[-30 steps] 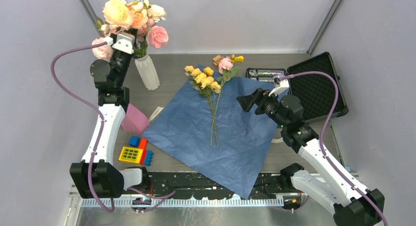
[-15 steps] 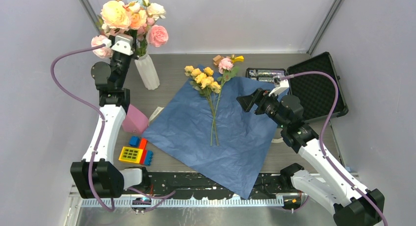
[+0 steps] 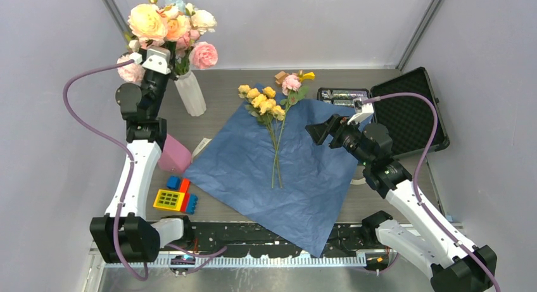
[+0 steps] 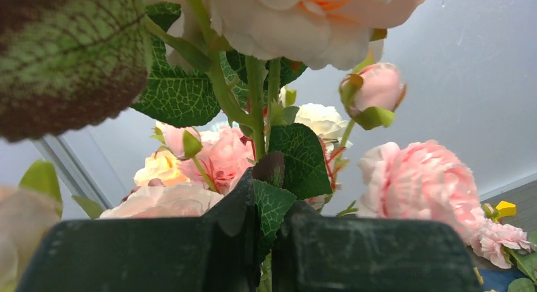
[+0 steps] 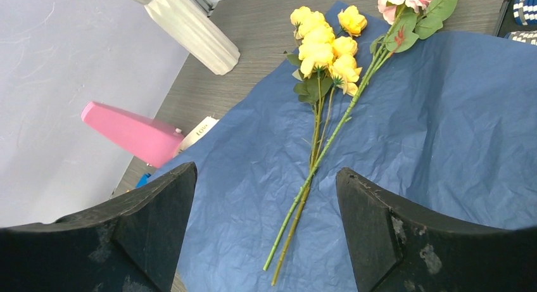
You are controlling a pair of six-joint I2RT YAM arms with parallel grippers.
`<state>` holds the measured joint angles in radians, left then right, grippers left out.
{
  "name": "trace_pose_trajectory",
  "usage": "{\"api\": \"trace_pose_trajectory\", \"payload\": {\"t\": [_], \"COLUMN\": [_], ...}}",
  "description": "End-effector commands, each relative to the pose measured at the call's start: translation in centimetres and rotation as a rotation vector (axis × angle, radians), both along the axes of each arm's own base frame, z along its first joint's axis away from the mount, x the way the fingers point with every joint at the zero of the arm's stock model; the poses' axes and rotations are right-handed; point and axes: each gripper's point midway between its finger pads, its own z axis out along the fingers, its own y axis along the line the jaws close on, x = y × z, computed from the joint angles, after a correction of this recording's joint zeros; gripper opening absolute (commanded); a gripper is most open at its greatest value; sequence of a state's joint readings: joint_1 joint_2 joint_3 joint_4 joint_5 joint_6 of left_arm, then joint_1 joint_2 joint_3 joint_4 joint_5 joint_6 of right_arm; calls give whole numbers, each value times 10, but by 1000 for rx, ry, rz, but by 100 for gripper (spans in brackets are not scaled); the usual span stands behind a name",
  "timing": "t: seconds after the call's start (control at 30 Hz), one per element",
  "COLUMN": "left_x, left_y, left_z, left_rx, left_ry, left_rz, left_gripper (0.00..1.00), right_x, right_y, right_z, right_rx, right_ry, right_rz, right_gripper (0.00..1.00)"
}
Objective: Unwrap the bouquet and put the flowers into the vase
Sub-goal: Insert the fake flower into the vase.
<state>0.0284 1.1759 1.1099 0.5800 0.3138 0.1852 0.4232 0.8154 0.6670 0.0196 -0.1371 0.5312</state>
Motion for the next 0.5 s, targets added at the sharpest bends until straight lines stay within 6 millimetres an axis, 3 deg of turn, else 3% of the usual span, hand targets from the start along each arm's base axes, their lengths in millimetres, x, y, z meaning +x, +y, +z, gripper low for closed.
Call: {"api": "trace_pose_trajectory", "payload": {"t": [0.0,0.23,0.47], "left_x": [-7,5,20], "left_y": [8,13,13], "left_z": [8,17,4], "left_rx": [-22,-33,-43], "left_ry": [9,94,137], "left_rz": [29,52,38], "left_gripper": [0,0,0], "right_x": [-1,-3,-4], "right_y": [2,3,3], "right_z": [13,15,15], "right_rx": [36,44,47], "right_ry": [-38,-41,-41], "right_rz": [10,19,21], "right_gripper": [86,86,86]}}
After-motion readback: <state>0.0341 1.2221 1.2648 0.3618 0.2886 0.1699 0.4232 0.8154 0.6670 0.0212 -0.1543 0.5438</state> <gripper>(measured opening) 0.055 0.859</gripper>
